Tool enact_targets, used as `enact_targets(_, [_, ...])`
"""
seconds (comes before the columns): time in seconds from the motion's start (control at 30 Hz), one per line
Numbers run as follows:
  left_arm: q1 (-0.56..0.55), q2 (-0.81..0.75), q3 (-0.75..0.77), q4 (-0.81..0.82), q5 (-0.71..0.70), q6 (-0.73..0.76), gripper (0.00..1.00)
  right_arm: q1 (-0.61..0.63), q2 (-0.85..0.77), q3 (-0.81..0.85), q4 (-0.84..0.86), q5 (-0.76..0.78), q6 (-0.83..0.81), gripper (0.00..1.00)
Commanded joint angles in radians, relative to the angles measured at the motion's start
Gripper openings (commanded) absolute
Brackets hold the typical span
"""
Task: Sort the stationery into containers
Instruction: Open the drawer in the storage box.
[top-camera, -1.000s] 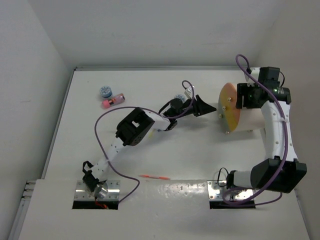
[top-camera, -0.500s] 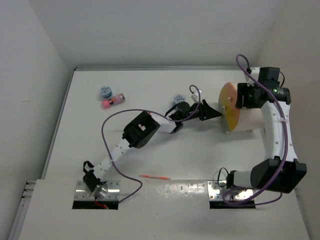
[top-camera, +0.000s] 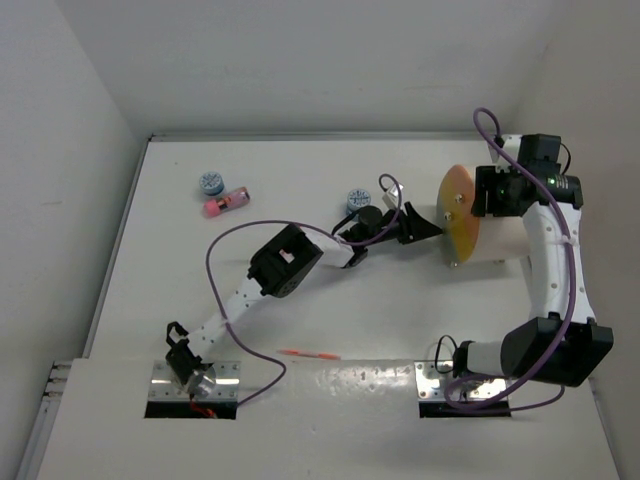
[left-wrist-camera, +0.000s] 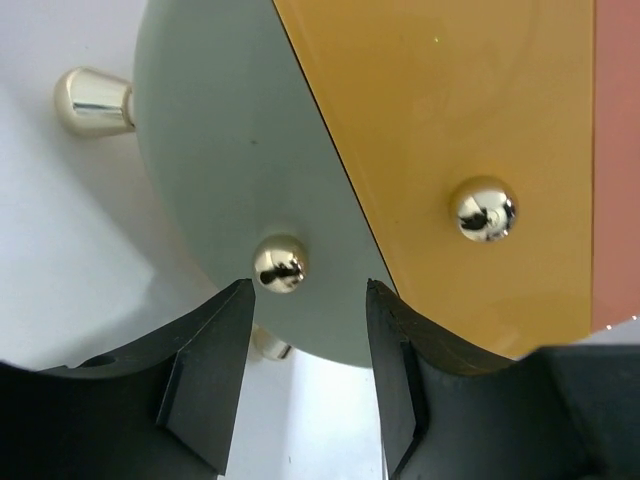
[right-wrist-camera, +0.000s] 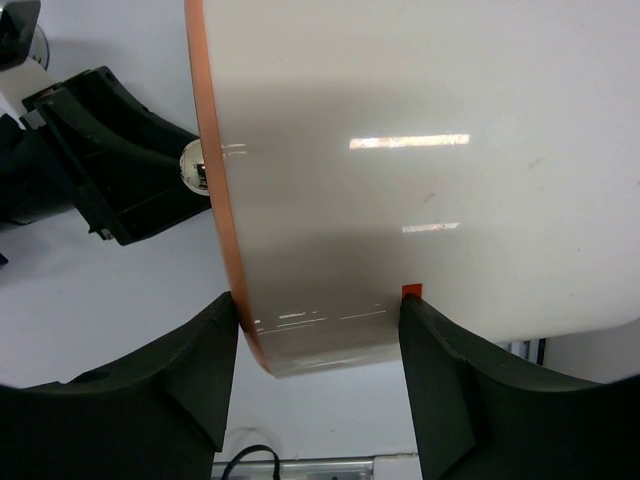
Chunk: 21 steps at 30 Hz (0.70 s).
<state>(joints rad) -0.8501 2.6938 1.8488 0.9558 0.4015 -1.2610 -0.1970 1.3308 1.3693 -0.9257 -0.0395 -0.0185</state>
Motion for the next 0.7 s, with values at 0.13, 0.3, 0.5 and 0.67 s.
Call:
enact_targets(0.13, [-0.001, 0.029, 0.102, 0.005, -0.013, 0.005, 0.54, -0.01, 0.022, -0.013, -0.03, -0.066, 0.038, 0.6])
enact_targets(0.3, [-0.003, 0.052, 0.133, -0.008, -0.02, 0.0, 0.51, -0.012, 0.025, -0.015, -0.03, -0.077, 0.042, 0.59])
enact_targets(0.5, [-0.007, 0.063, 0.144, -0.015, -0.027, 0.003, 0.5, -0.013, 0.033, -0.009, -0.033, -0.083, 0.043, 0.59])
enact_targets(0.67, [-0.007, 0.078, 0.164, -0.025, -0.035, 0.003, 0.5, -0.012, 0.036, -0.013, -0.036, -0.088, 0.038, 0.57])
